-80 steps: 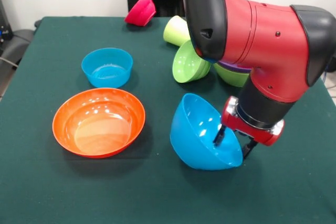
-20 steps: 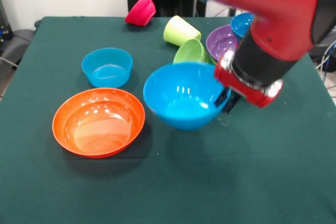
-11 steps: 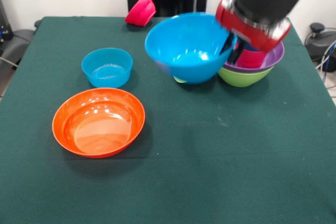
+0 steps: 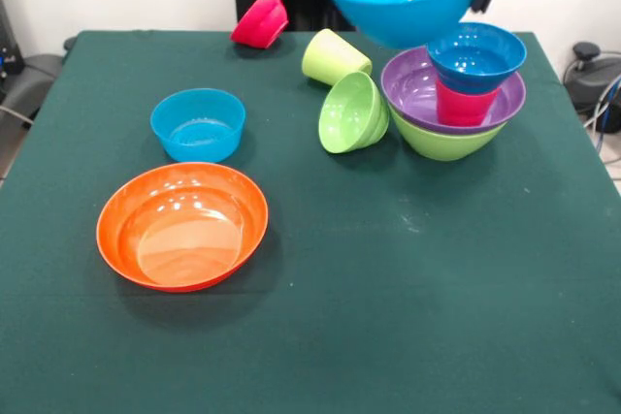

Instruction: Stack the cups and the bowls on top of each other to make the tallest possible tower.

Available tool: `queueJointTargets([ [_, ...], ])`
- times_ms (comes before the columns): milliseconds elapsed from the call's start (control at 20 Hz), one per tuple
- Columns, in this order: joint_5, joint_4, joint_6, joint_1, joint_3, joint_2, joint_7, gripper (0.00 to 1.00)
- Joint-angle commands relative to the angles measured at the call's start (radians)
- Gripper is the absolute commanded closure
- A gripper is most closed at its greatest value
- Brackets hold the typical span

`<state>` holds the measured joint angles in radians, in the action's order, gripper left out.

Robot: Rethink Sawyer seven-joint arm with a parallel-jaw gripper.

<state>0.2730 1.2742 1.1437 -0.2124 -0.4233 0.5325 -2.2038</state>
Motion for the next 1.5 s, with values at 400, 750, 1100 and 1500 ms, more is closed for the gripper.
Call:
queueJointTargets([
  [400,0.06,0.437,-0.357,-0.095,0.108,0.084,-0.154,1.0],
  [750,0.082,0.467,-0.514,-0.101,0.141,0.026,-0.176,1.0],
  [1100,0.096,0.424,-0.397,-0.127,0.133,0.021,-0.216,1.0],
  [1500,0.103,0.367,-0.291,-0.137,0.12,0.012,-0.243,1.0],
])
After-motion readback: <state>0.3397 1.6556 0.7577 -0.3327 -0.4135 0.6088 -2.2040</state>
